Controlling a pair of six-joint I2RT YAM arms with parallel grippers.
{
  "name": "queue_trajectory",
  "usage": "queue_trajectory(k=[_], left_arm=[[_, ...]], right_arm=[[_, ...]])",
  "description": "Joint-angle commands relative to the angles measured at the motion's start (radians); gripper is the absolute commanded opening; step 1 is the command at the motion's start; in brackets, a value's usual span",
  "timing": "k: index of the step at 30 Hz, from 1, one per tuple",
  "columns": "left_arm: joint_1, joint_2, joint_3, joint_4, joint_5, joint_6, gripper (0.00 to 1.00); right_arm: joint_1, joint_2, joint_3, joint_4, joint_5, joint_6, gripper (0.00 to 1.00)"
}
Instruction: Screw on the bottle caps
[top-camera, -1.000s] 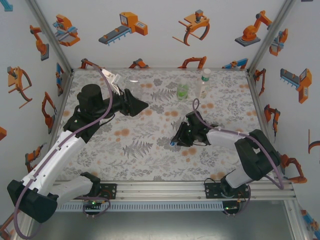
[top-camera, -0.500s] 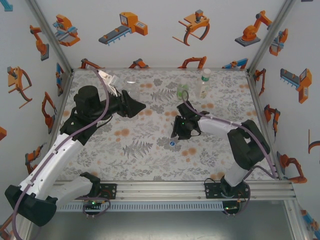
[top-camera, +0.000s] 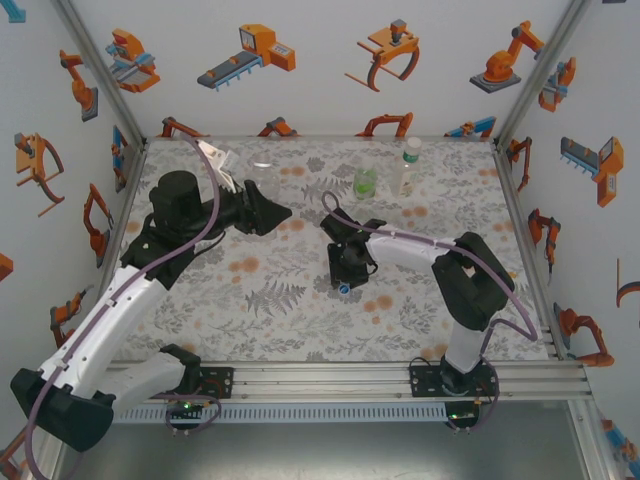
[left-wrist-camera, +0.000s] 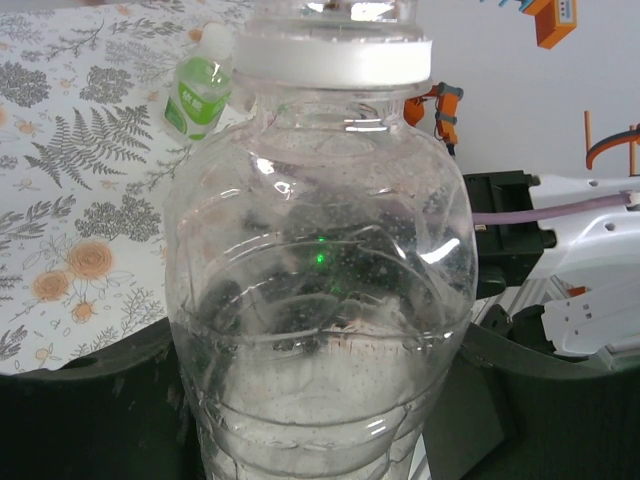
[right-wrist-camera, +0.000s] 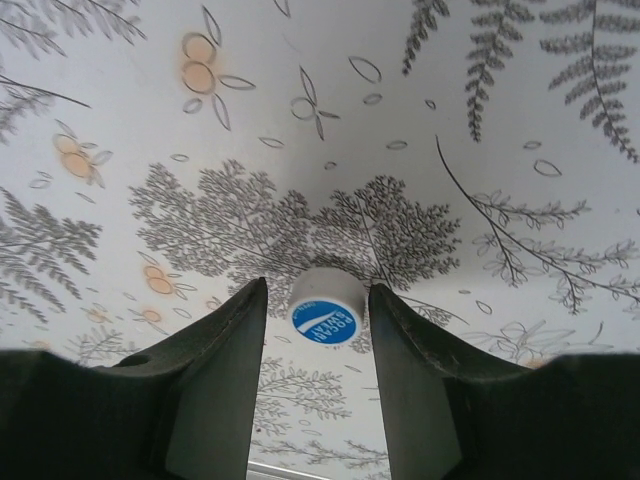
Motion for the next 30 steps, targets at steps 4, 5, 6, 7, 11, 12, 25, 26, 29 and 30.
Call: queue_trajectory(k=[4,5,6,7,11,12,25,26,29,30], left_arm=[[0.006,0.015,0.023,0.02,0.017,-0.005,0.0],[0.006,0.015,0.023,0.022,0.017,-0.006,0.0],[0.006,0.017,0.023,0.023,0.017,-0.006,0.0],[0.006,0.017,0.022,0.023,0.017,-0.007,0.0],[0.006,0.019,0.023,0.024,0.015,-0.008,0.0],[0.007,0.02,0.023,0.023,0.015,-0.007,0.0],[0.007,0.017,0.018,0.017,0.014,-0.007,0.0],[0.007,0.015,0.018,0.015,0.013,-0.007,0.0],[0.008,0.014,0.018,0.013,0.012,-0.007,0.0],[0.009,0.014,0.018,0.012,0.011,-0.007,0.0]], right_arm=[[0.015,0.003,0.018,-0.062,0.05,-0.022,0.45],[0.019,0.005,0.02,-0.063,0.05,-0.022,0.45],[0.021,0.007,0.023,-0.064,0.053,-0.023,0.44],[0.025,0.01,0.026,-0.066,0.056,-0.023,0.44],[0.03,0.019,0.037,-0.07,0.064,-0.028,0.43],[0.032,0.021,0.039,-0.072,0.064,-0.03,0.43],[0.036,0.029,0.038,-0.068,0.067,-0.032,0.4],[0.036,0.03,0.037,-0.068,0.067,-0.031,0.4],[0.036,0.034,0.037,-0.066,0.061,-0.031,0.39],[0.037,0.034,0.037,-0.066,0.06,-0.03,0.39]])
